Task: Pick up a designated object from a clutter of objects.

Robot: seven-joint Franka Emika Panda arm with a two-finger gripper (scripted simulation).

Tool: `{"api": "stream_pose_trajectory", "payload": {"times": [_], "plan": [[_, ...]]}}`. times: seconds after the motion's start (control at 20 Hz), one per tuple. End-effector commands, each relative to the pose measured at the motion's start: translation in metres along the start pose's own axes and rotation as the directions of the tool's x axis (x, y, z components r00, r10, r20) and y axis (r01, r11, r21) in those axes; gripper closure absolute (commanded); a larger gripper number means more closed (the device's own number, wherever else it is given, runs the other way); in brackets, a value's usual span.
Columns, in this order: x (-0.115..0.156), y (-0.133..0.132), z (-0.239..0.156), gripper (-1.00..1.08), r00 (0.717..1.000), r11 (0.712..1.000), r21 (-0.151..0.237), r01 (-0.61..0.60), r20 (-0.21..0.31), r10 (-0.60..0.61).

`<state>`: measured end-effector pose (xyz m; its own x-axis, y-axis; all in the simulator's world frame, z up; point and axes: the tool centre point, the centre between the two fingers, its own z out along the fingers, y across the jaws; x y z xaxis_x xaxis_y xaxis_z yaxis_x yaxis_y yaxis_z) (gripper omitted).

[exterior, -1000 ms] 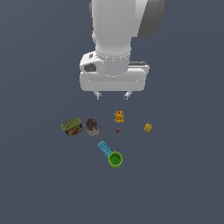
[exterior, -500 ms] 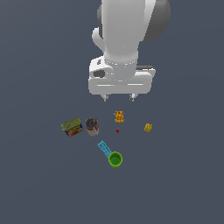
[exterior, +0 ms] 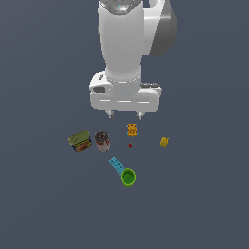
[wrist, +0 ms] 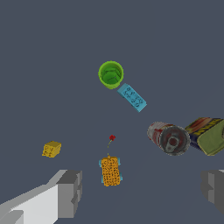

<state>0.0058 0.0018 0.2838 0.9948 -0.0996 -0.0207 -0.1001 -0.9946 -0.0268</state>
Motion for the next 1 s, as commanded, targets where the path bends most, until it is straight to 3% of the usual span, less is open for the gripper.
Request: {"api": "stream_pose_trajectory", "payload": {"times": [0.0,0.2,0.35,0.65,0.95], "plan": [[0.004,0.015,0.012,-0.92,0.998,0.998,0.005,-0.065,0.000,0.065],[0.011,0.048,0.039,-0.92,0.979,0.979,0.014,-0.206,-0.001,0.206],[0.014,0.080,0.064,-0.92,0.942,0.941,0.018,-0.337,-0.002,0.337],[0.009,0.153,0.116,-0.92,0.804,0.804,0.016,-0.594,-0.010,0.595],[-0.003,0.203,0.151,-0.92,0.670,0.670,0.007,-0.742,-0.023,0.742]]}}
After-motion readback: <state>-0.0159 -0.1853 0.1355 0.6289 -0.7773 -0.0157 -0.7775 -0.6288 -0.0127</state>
